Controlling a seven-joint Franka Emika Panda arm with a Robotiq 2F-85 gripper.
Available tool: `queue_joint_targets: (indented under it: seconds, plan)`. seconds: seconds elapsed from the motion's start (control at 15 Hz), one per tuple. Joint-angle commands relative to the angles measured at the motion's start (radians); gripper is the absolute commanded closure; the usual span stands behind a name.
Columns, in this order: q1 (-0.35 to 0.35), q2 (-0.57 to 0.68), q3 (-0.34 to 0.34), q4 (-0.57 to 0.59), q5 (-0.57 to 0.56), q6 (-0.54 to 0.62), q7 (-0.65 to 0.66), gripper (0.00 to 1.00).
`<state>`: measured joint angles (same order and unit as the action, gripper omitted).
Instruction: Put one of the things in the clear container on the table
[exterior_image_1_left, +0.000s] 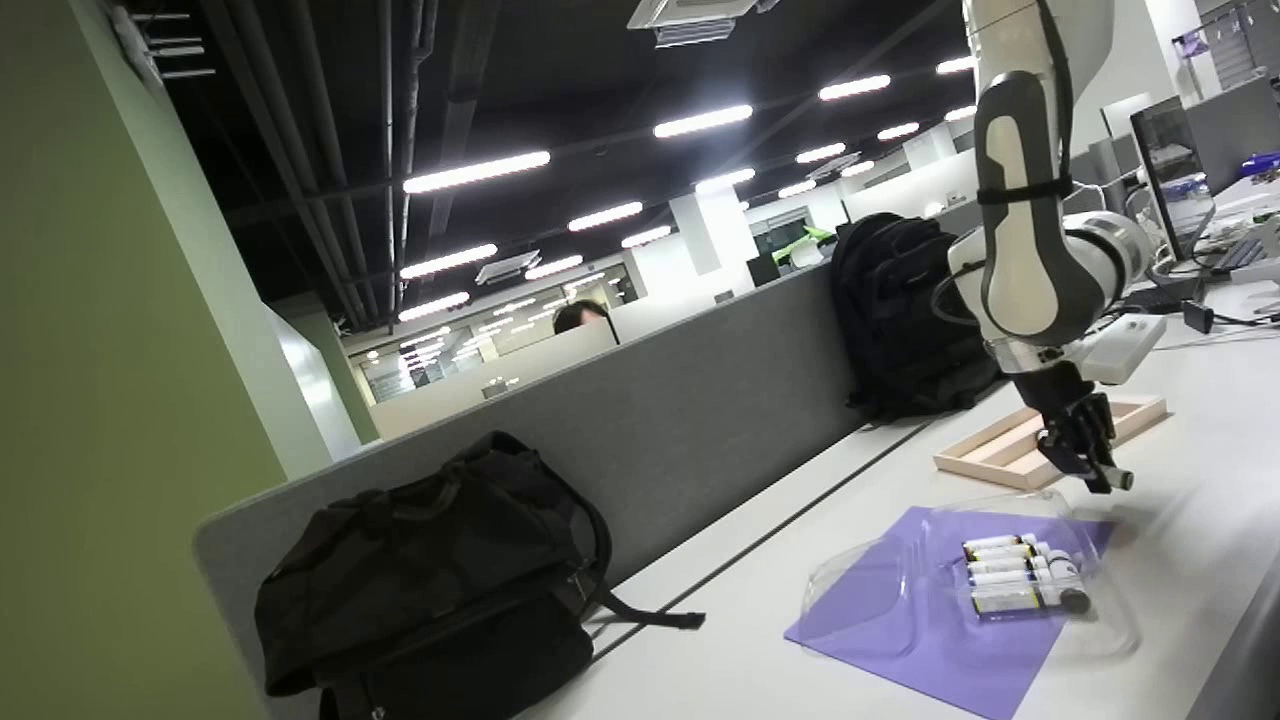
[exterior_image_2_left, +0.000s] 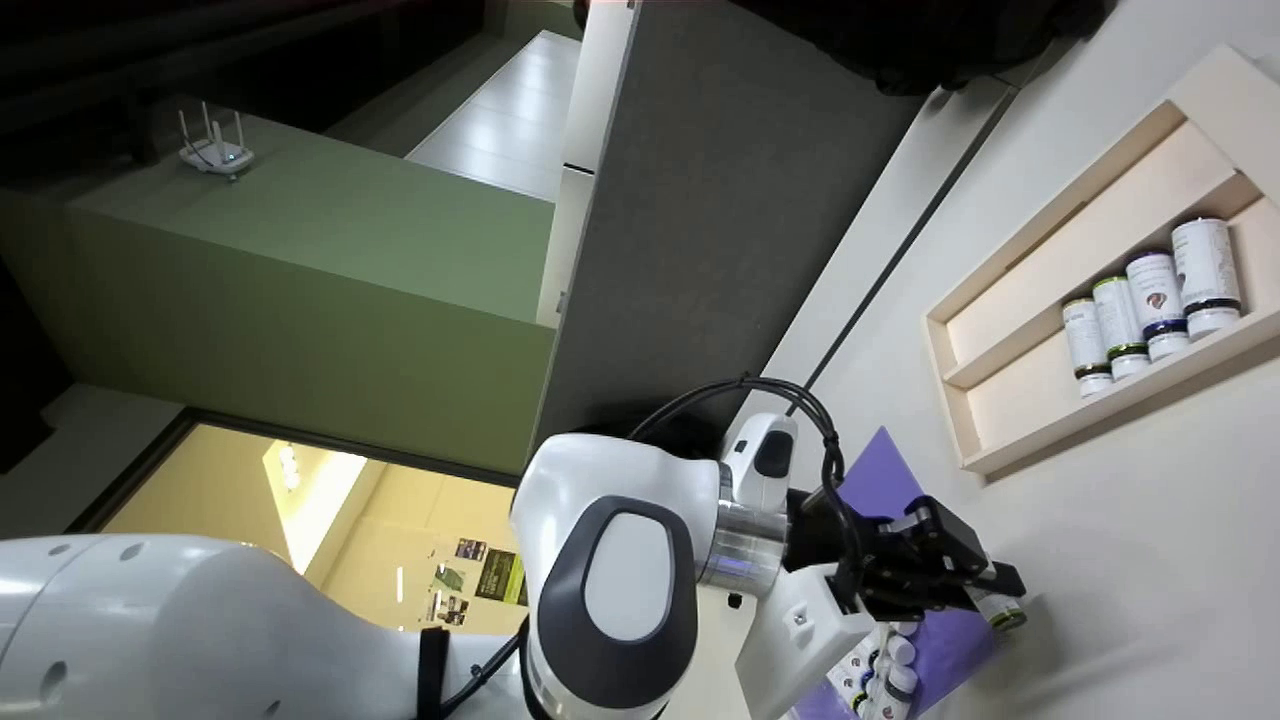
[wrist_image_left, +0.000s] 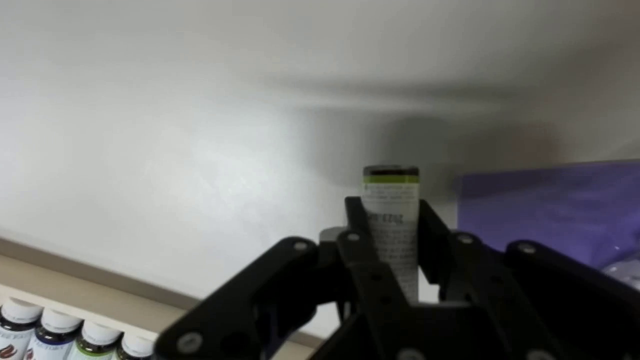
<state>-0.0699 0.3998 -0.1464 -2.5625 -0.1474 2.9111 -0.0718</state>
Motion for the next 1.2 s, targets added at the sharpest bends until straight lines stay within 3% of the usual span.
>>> queue_joint_targets:
  seconds: [0.0,0.33,0.4,0.47,0.67,0.87,0.93,1.0,1.13]
  plan:
    - [-0.036,0.072,0.046,0.078,0.039,-0.025,-0.034,0.88]
    - [-0.019,0.123,0.037,0.12,0.031,-0.032,-0.03,0.88]
    - [-0.015,0.11,0.034,0.118,0.03,-0.045,-0.026,0.52]
    - [-0.015,0.1,0.033,0.113,0.028,-0.046,-0.028,0.38]
    - [0.003,0.027,0.009,0.08,0.013,-0.062,-0.02,0.21]
    - [0.061,-0.072,-0.059,0.041,-0.046,-0.109,0.012,0.04]
    - [0.091,-0.107,-0.095,0.031,-0.084,-0.146,0.037,0.01]
    - [0.029,-0.011,-0.029,0.082,-0.038,-0.094,-0.014,0.16]
    - [0.051,-0.068,-0.057,0.064,-0.071,-0.132,0.004,0.04]
